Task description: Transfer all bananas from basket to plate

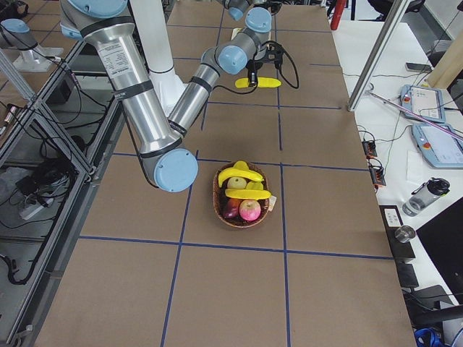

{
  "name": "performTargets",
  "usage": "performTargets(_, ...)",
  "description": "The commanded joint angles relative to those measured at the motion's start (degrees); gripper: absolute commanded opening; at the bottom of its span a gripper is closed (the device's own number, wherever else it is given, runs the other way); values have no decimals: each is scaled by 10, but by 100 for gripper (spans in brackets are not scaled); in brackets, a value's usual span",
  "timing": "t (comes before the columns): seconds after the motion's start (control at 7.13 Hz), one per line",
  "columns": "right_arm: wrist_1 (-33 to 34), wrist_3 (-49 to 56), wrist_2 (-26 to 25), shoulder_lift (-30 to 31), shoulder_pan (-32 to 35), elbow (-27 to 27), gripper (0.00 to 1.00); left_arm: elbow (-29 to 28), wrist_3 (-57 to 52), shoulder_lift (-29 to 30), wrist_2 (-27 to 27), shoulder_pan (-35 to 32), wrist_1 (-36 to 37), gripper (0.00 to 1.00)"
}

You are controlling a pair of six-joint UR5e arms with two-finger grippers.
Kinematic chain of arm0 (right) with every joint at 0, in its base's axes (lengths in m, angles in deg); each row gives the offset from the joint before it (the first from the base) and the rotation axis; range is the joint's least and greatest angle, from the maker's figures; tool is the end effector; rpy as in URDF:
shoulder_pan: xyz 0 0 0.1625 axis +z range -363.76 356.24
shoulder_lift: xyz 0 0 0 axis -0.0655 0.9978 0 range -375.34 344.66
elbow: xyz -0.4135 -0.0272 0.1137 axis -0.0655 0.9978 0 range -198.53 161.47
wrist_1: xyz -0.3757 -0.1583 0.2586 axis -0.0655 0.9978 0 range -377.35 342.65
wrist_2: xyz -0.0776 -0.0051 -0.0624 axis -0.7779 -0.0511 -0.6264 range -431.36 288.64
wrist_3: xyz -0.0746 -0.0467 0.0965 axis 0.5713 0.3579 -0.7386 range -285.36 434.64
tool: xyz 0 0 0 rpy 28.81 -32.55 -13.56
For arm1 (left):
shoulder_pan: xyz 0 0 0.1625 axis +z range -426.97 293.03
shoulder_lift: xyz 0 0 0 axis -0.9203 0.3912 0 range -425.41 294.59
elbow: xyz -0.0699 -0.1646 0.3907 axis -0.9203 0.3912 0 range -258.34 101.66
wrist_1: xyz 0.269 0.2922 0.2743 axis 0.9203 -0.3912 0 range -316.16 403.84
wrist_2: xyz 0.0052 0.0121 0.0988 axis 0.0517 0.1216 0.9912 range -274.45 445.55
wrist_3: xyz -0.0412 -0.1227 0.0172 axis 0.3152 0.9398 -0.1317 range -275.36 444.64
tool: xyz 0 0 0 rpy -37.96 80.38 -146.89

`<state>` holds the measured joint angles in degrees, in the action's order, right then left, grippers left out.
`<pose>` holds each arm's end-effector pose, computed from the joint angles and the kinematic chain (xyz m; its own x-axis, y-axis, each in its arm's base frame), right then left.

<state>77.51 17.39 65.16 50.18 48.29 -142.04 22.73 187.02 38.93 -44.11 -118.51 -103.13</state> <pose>-0.3113 -0.4620 0.1343 0.4107 -0.0786 0.9084 0.0434 0.9968 0.0666 0.3578 -0.5309 0.2942 0.0357 -0.3102 -0.9500 0.2221 0.9293 -0.2951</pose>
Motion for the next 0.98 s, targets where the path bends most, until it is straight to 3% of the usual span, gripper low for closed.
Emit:
performTargets(0.0,-92,-99,-101,-16,-110,4,1,2,92,46,1,19,-42,100)
performTargets(0.28,-99,-116,-156,-55,-164,16,1,-1,102,92,17,69,-38,100)
performTargets(0.56,-99,-128,-167,-72,-181,25,1,-3,123,124,96,136,-35,99)
performTargets(0.84,-99,-133,-195,-76,-204,25,1,-5,144,147,125,163,-34,99)
